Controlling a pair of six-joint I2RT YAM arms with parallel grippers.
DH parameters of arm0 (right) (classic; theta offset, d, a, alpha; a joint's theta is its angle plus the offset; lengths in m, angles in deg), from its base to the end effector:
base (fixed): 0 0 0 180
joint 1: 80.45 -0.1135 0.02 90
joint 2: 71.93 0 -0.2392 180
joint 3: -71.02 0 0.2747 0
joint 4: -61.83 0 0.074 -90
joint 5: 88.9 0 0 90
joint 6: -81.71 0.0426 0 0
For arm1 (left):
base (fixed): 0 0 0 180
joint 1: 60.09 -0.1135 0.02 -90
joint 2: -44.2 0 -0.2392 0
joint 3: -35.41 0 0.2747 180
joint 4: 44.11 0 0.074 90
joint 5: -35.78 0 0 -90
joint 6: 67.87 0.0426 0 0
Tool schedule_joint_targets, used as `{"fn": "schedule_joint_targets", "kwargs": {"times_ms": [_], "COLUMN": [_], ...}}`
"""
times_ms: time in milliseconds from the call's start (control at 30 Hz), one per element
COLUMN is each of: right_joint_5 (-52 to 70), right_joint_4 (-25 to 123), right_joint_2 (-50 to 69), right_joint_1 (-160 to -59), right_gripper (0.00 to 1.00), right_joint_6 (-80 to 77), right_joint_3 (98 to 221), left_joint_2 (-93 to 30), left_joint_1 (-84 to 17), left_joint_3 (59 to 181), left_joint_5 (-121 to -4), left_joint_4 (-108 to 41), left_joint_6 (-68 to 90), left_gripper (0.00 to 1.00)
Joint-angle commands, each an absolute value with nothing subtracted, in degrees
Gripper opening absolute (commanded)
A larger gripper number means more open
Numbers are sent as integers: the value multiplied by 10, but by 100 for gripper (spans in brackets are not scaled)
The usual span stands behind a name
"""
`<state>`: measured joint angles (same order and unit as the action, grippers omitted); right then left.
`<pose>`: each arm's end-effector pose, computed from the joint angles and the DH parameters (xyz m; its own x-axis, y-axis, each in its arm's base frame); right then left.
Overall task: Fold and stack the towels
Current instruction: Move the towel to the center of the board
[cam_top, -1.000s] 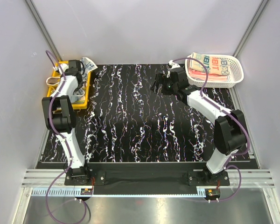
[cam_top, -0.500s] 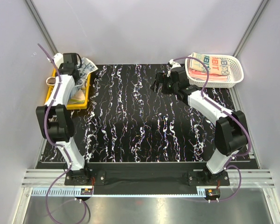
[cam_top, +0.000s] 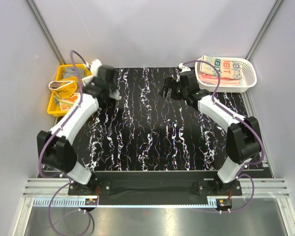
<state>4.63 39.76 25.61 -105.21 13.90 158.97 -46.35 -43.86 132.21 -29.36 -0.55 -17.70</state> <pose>0.3816 0.1789 0.2437 -0.6172 0.1305 -0.7759 -0.2511 0.9019 0.3514 0.3746 -0.0904 0.3143 -0.4037 -0.4878 -0.7740 -0.4246 0.8493 -0.3138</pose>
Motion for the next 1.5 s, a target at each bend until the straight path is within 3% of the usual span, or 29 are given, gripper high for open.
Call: {"fn": "schedule_joint_targets", "kwargs": {"times_ms": [0, 300, 433, 533, 600, 767, 833, 900, 1033, 1200, 1400, 1467], "right_joint_5": [19, 15, 15, -8, -38, -101, -131, -149, -150, -154, -164, -164], "right_joint_4": [362, 357, 368, 365, 357, 358, 359, 359, 356, 344, 339, 339], "right_joint_2": [232, 182, 178, 196, 206, 225, 235, 254, 291, 332, 359, 370], "right_joint_1": [-1052, -1052, -1066, -1083, -1093, -1095, -1096, -1095, -1095, -1096, -1095, -1095], "right_gripper": [100, 100, 100, 97, 97, 88, 85, 76, 66, 62, 59, 59], "right_joint_6": [145, 182, 190, 195, 200, 220, 225, 233, 240, 244, 237, 234], "right_joint_3": [1615, 1507, 1459, 1449, 1445, 1427, 1433, 1441, 1473, 1515, 1533, 1536], "left_joint_2": [-393, -275, -265, -258, -252, -249, -254, -277, -373, -519, -637, -673], "left_joint_1": [-346, -48, 33, 34, 33, -41, -122, -197, -275, -338, -382, -388], "left_joint_3": [1240, 988, 913, 910, 948, 1034, 1035, 1047, 1109, 1176, 1278, 1299], "left_joint_5": [-282, -251, -264, -262, -243, -220, -274, -307, -346, -500, -596, -624], "left_joint_4": [-28, -59, -107, -119, -109, -20, -58, -100, -133, -202, -169, -165], "left_joint_6": [-229, -422, -477, -451, -412, -358, -314, -251, -152, -51, 1, 10], "left_gripper": [0, 1, 31, 46, 49, 55, 55, 55, 55, 54, 55, 60]}}
